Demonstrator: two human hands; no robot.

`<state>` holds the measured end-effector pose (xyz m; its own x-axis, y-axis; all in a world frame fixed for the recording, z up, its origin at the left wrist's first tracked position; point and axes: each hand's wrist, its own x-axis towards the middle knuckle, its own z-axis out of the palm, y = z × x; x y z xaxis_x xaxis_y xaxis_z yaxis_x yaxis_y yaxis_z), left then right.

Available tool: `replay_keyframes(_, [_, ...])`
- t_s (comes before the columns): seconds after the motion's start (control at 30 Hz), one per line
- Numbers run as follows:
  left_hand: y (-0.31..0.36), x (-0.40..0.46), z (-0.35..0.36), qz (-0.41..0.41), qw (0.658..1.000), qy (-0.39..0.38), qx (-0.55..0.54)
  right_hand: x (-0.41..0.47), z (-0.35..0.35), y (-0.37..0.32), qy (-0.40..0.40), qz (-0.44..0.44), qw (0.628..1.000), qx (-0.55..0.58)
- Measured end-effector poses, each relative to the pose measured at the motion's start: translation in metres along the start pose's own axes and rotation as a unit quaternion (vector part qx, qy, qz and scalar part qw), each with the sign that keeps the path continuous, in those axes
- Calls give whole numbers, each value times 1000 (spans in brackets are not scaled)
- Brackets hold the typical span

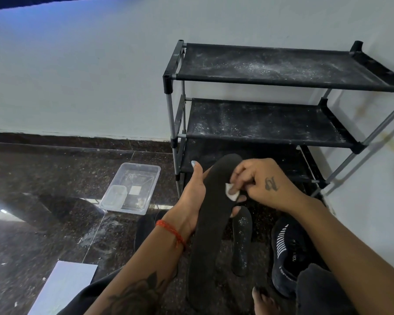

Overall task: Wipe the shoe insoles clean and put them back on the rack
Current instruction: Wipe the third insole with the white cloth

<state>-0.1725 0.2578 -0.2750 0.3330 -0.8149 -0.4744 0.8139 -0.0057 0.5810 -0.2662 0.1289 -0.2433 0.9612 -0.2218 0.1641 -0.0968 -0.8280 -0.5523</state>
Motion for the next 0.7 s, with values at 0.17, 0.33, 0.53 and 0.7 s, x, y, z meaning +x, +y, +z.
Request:
replay_keyframes(0.17, [-1,1,2,-25,999,21,-5,2,-2,9,266,65,957,-96])
replay_keyframes(0.33, [-6,3,3,-23,999,11,44,11,16,6,227,94,965,-92])
replay_keyframes(0.53, [-9,2,2,-25,996,26,78,11,14,-17,109,5,993,39])
replay_keyframes(0.7, [-5,4,2,-22,999,16,22,10,2,-6,266,114,952,97])
